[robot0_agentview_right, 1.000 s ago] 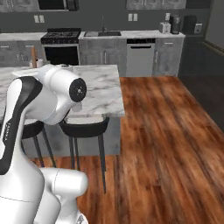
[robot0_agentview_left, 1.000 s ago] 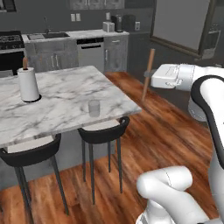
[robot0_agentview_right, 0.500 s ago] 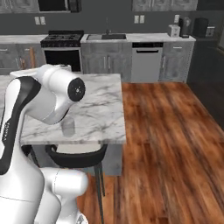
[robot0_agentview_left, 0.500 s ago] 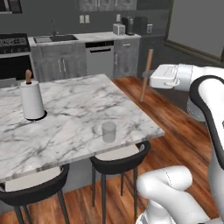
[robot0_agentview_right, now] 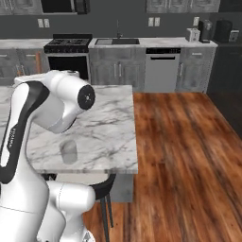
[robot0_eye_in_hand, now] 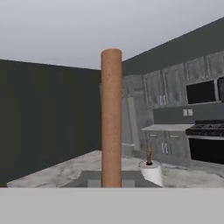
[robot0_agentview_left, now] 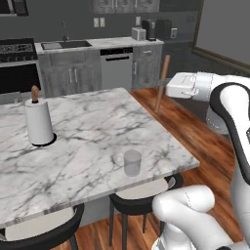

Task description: Take a straw from the drawer in front and place it inside the glass cup on the dining counter.

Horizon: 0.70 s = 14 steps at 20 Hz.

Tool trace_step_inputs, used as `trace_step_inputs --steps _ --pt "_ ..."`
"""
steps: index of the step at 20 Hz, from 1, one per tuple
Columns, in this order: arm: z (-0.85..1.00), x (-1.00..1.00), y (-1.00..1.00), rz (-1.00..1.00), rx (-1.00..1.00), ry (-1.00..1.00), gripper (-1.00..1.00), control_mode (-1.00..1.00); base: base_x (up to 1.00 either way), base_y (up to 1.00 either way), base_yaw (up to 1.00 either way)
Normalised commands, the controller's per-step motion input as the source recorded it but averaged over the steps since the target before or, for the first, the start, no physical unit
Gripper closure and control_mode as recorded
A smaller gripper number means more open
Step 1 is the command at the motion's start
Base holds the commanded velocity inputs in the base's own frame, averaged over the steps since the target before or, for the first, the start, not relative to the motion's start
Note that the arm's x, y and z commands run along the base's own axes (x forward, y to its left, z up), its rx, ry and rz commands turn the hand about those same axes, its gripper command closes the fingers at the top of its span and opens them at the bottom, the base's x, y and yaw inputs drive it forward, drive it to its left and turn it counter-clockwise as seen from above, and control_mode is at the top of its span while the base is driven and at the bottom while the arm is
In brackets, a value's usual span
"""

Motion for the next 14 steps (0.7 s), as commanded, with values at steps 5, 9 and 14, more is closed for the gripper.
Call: trace_step_inputs --steps 5,9,14 --pt "-0.19 0.86 -0.63 0.37 0.09 0.0 1.0 -1.0 0.0 0.0 0.0" --pt "-0.41 0.85 -0.59 0.47 0.08 0.0 1.0 -1.0 0.0 0.0 0.0" --pt "-0.51 0.59 -0.24 0.44 0.02 0.0 1.0 -1.0 0.0 0.0 0.0"
